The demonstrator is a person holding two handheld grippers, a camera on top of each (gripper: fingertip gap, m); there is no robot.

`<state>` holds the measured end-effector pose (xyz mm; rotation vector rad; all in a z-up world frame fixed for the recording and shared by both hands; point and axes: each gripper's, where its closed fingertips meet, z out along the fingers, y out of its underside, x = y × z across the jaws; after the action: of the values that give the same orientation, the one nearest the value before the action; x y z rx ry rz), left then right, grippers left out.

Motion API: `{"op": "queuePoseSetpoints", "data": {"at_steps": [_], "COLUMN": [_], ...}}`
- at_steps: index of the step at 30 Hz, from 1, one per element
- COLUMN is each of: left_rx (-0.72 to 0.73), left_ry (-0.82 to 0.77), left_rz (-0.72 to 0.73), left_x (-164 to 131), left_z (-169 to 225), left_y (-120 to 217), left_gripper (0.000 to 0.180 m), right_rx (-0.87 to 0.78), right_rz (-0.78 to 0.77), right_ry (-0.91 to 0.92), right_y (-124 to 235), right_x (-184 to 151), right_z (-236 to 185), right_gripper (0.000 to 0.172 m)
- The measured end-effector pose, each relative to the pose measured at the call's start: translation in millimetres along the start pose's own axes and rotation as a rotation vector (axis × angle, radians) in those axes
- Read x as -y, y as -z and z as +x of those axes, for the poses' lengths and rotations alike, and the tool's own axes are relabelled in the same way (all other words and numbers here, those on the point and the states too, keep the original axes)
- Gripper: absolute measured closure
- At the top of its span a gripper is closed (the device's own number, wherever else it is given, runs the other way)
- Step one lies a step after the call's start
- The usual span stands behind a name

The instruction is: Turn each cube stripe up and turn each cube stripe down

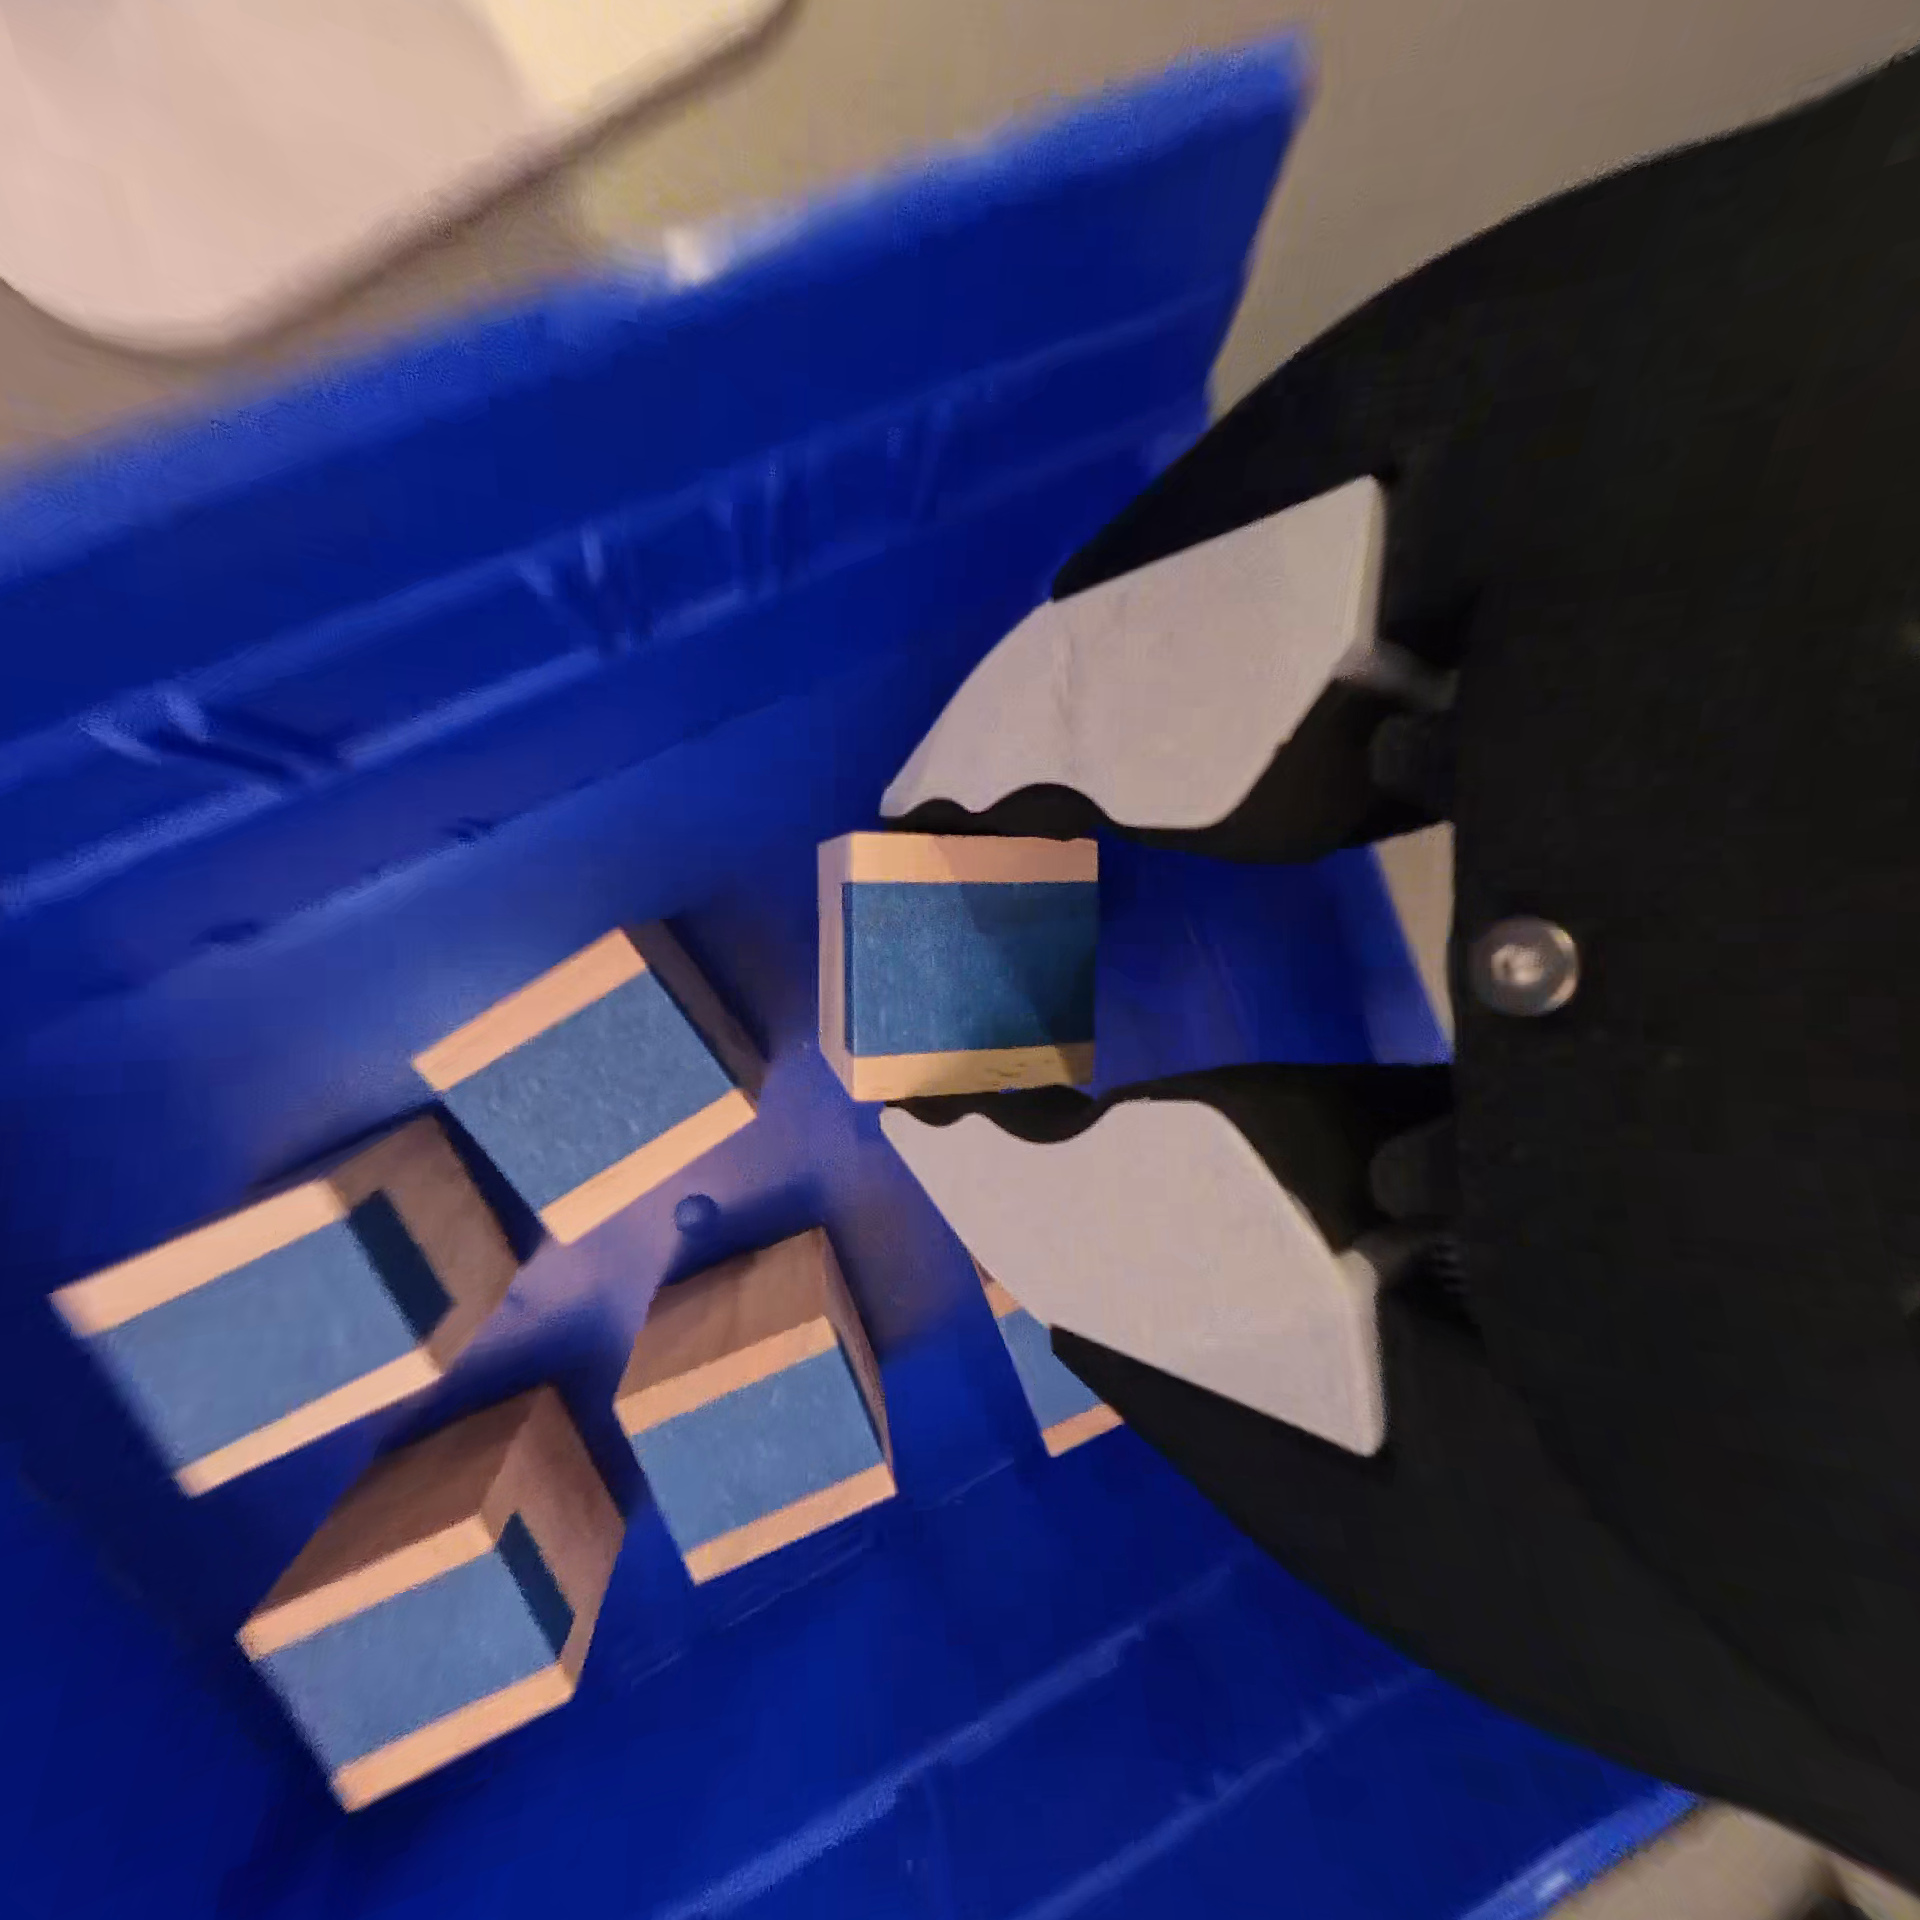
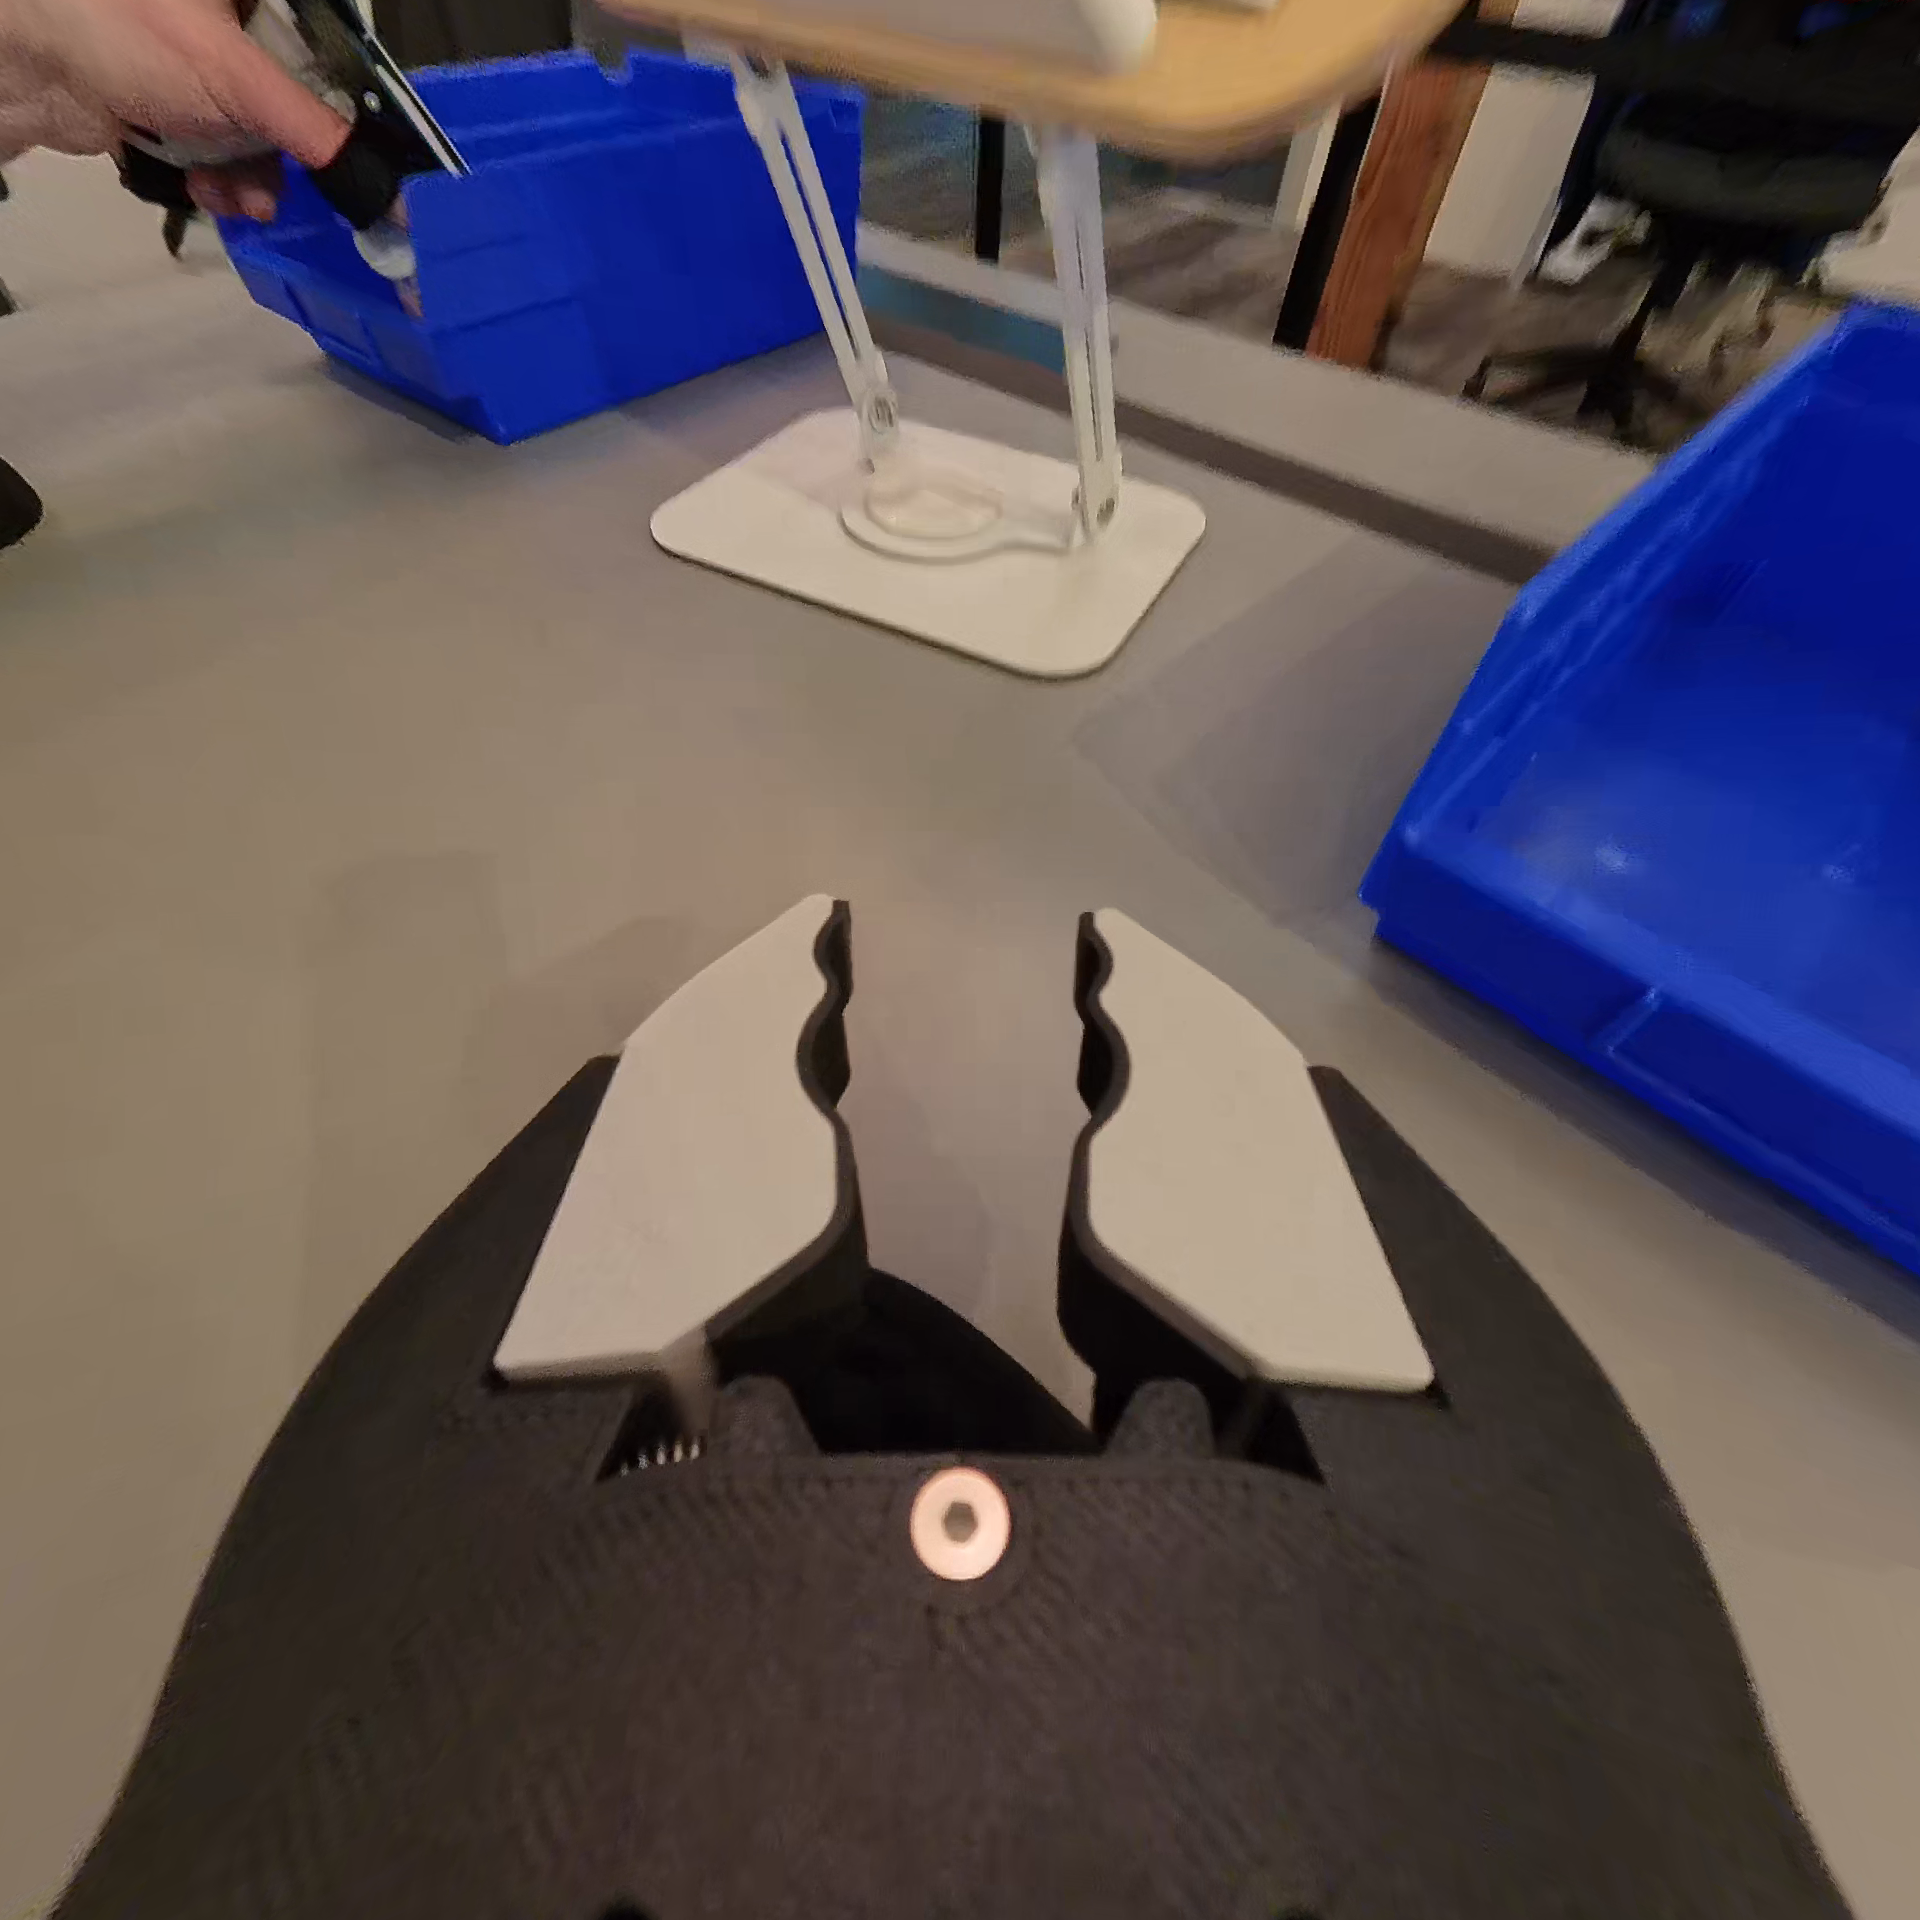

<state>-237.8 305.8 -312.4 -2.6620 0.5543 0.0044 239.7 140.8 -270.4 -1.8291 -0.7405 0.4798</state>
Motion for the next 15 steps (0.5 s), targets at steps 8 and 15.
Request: {"op": "queuePoseSetpoints", "data": {"at_steps": [8,15], "left_rx": [-0.546,-0.631], "left_ry": [-0.111,-0.512], "left_rz": [1.077,1.344], "left_x": [36,4], "left_z": [132,264], "left_y": [206,265], "left_gripper": [0.135,0.136], "right_rx": [0.591,1.229], "right_rz": [0.169,0.127], "right_ry": [-0.359,-0.817], "right_y": [-27,-43], "right_x": [118,195], "right_z": [-115,-189], "right_gripper": [0.110,0.096]}}
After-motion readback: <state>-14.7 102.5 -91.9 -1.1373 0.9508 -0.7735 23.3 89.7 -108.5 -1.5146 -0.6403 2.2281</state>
